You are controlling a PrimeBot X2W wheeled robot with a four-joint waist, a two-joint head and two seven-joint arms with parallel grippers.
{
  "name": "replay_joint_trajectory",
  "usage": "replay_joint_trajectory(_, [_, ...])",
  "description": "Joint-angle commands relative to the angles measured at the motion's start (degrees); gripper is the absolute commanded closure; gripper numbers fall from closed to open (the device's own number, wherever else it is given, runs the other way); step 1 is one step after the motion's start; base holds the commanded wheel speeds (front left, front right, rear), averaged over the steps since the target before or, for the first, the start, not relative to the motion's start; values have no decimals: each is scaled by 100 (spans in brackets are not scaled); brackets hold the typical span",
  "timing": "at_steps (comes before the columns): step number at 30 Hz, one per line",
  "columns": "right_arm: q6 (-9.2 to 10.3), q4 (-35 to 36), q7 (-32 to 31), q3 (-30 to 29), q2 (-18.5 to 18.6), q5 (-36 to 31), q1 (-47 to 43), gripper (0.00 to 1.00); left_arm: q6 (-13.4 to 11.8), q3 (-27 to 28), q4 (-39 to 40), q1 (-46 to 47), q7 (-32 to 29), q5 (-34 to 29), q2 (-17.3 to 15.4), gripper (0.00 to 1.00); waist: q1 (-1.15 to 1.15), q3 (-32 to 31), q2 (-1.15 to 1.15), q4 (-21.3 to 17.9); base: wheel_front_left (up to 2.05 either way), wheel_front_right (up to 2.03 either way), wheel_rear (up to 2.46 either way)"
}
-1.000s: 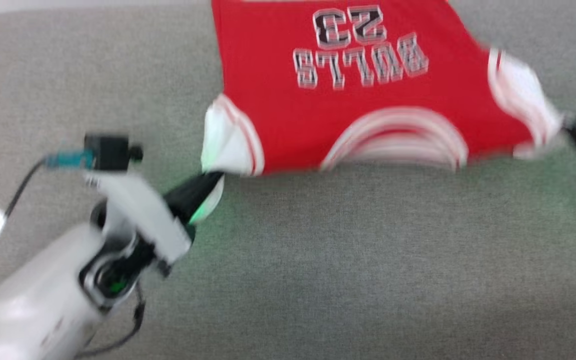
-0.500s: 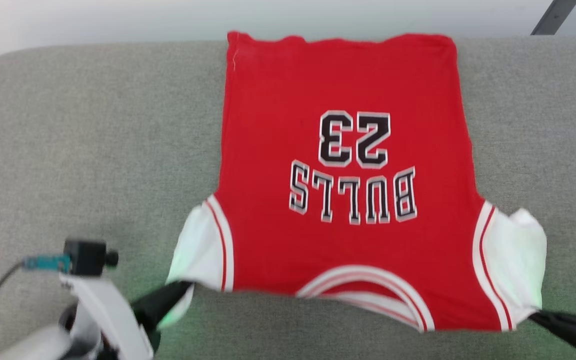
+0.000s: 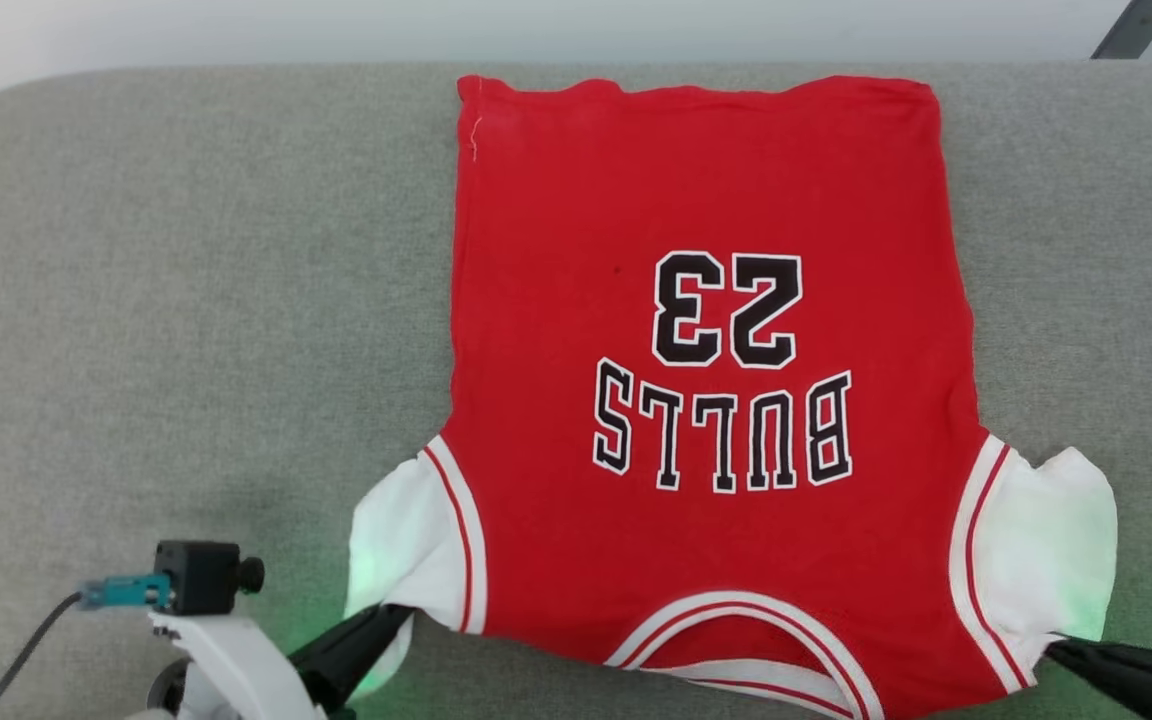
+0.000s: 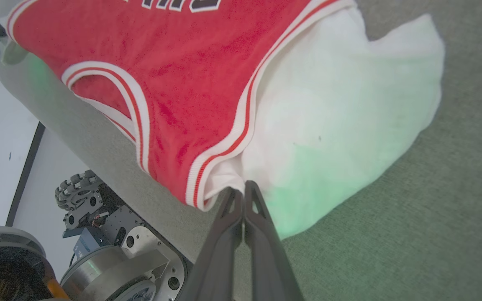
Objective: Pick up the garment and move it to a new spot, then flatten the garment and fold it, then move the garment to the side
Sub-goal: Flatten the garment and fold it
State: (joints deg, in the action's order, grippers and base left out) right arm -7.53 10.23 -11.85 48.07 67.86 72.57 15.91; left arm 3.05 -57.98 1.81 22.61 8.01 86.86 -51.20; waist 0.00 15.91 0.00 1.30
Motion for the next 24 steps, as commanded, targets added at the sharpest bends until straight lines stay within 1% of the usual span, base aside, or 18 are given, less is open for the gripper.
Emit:
replay_joint_trajectory(1, [9,-55,-53,-62,-87,-96,-8,100,25,6,-100,64,-5,-12,55,100,0,41,0,16,0,0,0])
replay_joint_trajectory(3, [9,-229,-242,-103,-399,-252,53,100,57,-45,-397,144,-24,-82,281,100,0,93,0,26,0,0,0])
replay_joint_trajectory(7, [9,-795,-563,-141,-995,-771,70,100,118,-174,-924,267,-63,-209,681,100,0,174,0,51,0,0,0])
replay_joint_trajectory(10, [10,-1164,-718,-84,-1414,-1186,-70,100,28,-240,-1340,283,63,-346,941,100,0,183,0,72,0,0,0])
replay_joint_trajectory(11, [12,-1277,-699,-122,-1543,-1263,-106,100,43,-244,-1428,257,101,-328,1039,100,0,182,0,73,0,0,0])
replay_joint_trajectory(15, [23,-1529,-674,-264,-1925,-1598,-205,100,127,-308,-1705,181,228,-407,1285,100,0,190,0,48,0,0,0])
replay_joint_trajectory(19, [22,-1530,-739,-376,-2111,-1832,-242,100,184,-325,-1870,128,289,-431,1361,100,0,133,0,-12,0,0,0])
replay_joint_trajectory(21, [21,-1466,-670,-507,-2135,-1957,-215,51,198,-338,-1910,94,292,-426,1367,100,0,94,0,-61,0,0,0])
replay_joint_trajectory(22, [21,-1422,-640,-581,-2117,-2088,-176,0,201,-334,-1917,60,314,-412,1361,100,0,68,0,-97,0,0,0])
replay_joint_trajectory(23, [20,-1346,-628,-656,-2090,-2162,-182,0,204,-344,-1905,35,325,-422,1360,100,0,50,0,-111,0,0,0])
replay_joint_trajectory(24, [20,-1293,-667,-772,-2086,-2099,-256,0,198,-354,-1887,-1,340,-445,1354,100,0,32,0,-125,0,0,0])
